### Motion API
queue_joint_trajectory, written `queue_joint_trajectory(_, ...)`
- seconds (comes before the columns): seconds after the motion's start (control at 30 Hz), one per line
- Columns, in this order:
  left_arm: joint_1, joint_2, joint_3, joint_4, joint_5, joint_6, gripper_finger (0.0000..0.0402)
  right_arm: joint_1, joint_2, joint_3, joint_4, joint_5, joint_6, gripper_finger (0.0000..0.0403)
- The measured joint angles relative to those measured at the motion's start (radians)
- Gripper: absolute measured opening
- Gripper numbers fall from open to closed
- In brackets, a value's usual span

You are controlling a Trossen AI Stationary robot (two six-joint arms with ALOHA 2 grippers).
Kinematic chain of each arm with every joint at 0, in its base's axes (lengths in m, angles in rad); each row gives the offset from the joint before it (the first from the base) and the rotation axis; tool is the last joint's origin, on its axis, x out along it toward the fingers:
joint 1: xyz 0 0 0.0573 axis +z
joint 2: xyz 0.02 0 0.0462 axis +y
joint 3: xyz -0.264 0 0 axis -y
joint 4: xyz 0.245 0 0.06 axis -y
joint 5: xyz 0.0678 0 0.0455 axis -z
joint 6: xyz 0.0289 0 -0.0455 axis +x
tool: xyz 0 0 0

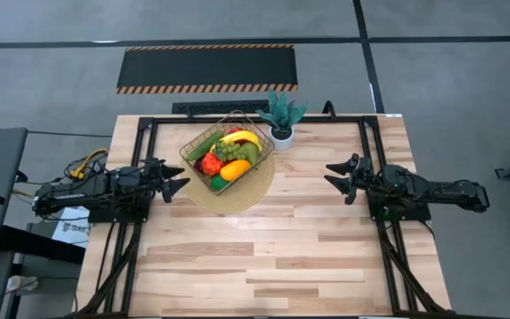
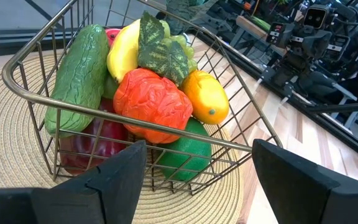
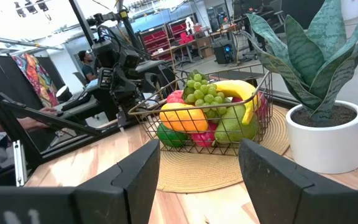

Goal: Build produce basket
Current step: Return to Home Position

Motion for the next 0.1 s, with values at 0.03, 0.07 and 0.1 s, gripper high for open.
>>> queue_joint_trajectory(0.03,0.0,0.0,0.0,0.0,0.0,0.0,0.0279,0.0,0.0,0.0,0.0,0.0,0.0,0.024)
queue_joint_trajectory(0.07,0.0,0.0,0.0,0.0,0.0,0.0,0.0279,0.0,0.0,0.0,0.0,0.0,0.0,0.024)
queue_joint_trajectory(0.1,0.0,0.0,0.0,0.0,0.0,0.0,0.0279,0.0,0.0,0.0,0.0,0.0,0.0,0.024)
